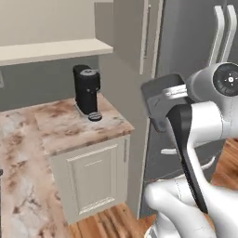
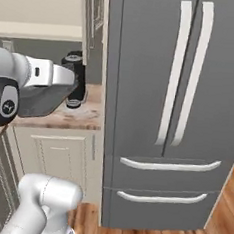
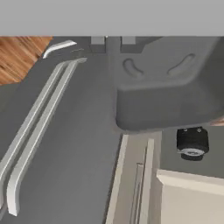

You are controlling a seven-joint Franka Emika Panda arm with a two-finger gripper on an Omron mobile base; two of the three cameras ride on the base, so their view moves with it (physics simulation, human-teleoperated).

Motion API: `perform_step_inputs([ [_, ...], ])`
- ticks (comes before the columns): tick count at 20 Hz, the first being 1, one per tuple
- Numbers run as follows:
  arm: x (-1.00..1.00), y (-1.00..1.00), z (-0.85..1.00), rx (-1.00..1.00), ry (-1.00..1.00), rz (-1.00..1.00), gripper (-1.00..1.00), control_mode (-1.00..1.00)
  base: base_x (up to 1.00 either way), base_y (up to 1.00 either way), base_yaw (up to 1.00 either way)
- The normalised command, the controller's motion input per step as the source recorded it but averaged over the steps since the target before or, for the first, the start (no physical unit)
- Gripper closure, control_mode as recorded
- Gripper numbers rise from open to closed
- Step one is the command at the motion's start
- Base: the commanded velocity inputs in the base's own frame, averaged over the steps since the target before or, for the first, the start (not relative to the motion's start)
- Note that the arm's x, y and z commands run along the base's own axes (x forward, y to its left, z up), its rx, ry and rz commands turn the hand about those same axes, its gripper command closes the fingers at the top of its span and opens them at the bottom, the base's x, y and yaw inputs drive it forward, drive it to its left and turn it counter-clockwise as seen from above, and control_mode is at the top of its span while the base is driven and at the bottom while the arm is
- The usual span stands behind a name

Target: Retrieve the tupperware and aluminum foil from the cabinet and place them on the dining counter near the plate with fishs to prepare for storing leftovers.

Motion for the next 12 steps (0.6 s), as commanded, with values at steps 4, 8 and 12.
perform_step_inputs([
  [4,0.00,0.00,0.00,0.00,0.00,0.00,1.00,1.00,0.00,-0.24,-0.81],
  [8,0.00,0.00,0.00,0.00,0.00,0.00,1.00,1.00,0.00,-0.16,-0.81],
  [12,0.00,0.00,0.00,0.00,0.00,0.00,1.00,1.00,0.00,-0.11,-0.81],
])
